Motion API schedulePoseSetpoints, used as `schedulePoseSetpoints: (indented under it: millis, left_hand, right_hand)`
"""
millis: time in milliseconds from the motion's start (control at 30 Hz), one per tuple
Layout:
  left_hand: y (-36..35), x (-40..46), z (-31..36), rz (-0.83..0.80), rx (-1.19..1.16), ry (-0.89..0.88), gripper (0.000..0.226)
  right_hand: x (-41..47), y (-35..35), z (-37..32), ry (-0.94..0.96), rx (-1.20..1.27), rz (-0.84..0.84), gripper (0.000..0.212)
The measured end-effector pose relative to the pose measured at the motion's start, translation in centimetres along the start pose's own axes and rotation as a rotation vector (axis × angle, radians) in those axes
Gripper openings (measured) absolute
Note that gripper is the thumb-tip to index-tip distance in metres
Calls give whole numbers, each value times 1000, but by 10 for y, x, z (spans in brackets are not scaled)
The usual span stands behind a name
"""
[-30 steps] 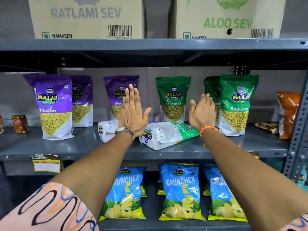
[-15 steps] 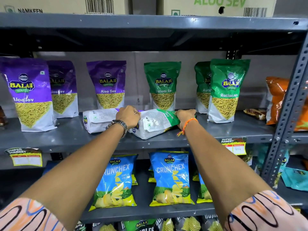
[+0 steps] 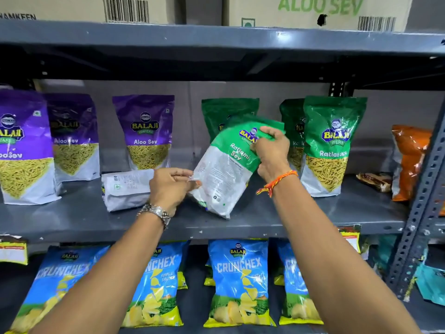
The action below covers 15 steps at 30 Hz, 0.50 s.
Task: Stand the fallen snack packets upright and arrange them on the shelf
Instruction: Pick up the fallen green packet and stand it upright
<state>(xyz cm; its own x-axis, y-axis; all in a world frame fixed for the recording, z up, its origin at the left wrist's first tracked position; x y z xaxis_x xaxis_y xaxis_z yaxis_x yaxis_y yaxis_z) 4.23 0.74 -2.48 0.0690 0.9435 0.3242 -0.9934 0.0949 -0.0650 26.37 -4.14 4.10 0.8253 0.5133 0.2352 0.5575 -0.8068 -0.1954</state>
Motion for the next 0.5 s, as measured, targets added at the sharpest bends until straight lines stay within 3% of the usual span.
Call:
schedulePoseSetpoints:
  millis: [100,300,400,500]
  left_hand:
    - [-19,-3,-2,40,90,-99,30]
    - [-51,-6,-14,-28,368,-252,44]
    - [-61,-14,-12,-65,427,-239,41]
    - [-72,-29,-5,-112,302,-137,37]
  right_hand:
    - [8,3,-23,80,-1,-85,48]
    - [16,7,-30,304,-89,-262,63]
    - [18,21,-23,289,101,-323,47]
    - [20,44,-7,75,361,-339,24]
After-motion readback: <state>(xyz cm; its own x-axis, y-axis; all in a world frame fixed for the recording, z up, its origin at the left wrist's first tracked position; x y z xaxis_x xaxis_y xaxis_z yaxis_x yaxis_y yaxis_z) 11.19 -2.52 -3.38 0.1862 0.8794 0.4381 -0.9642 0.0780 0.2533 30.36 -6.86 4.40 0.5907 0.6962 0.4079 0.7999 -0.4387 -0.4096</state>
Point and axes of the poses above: each hand's wrist, its own x-axis towards the middle knuckle, its own y-axis out of the back of the hand, z = x × y, the point moved 1 cm from there along x, towards the middle knuckle, and after that the axes turned 10 degrees about -x, right-handed, at the moved point
